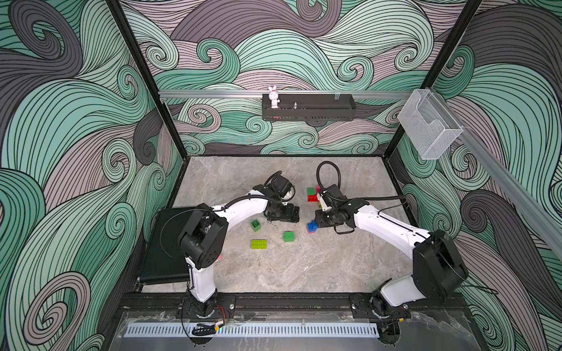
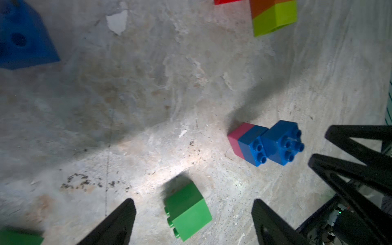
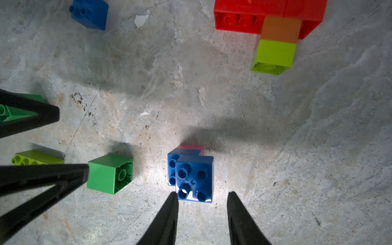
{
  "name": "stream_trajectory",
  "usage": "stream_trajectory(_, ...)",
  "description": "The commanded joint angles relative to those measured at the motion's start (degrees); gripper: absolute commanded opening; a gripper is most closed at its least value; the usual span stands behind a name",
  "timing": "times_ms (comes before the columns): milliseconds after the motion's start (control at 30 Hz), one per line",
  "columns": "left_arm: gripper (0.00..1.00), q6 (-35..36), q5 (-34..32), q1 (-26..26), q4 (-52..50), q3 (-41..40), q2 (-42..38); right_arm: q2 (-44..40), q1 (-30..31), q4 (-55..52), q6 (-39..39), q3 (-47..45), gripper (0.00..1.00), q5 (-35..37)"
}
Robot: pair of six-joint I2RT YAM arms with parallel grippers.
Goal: Assemble the number 4 with lego
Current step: Assemble the lego brick with the lego brick.
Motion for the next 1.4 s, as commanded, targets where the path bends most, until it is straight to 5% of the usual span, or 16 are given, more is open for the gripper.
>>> stream_trajectory(0,0.75,0.3,4.3,-1.7,1.0,3.3,3.4,-0.1,-0.7,-0.5,-3.6,-0.4,0.32,-4.6)
stream_trajectory(267,0.55,-1.4,10.7,-2.9,2.2,7.8,9.5,0.2,-0.7,-1.3,-6.8,0.0,0.08,-7.7)
stream_trajectory(467,0.54,-2.7,9.8,-2.9,2.0,8.5,11.2,1.0,-0.7,-1.0,-7.0,0.3,0.0,-7.2)
stream_trajectory(1367,0.55,-2.2,7.7,-2.9,0.9,9.3,14.9,6.2,-0.5,-1.1,-6.0,-0.9,0.0,-4.9)
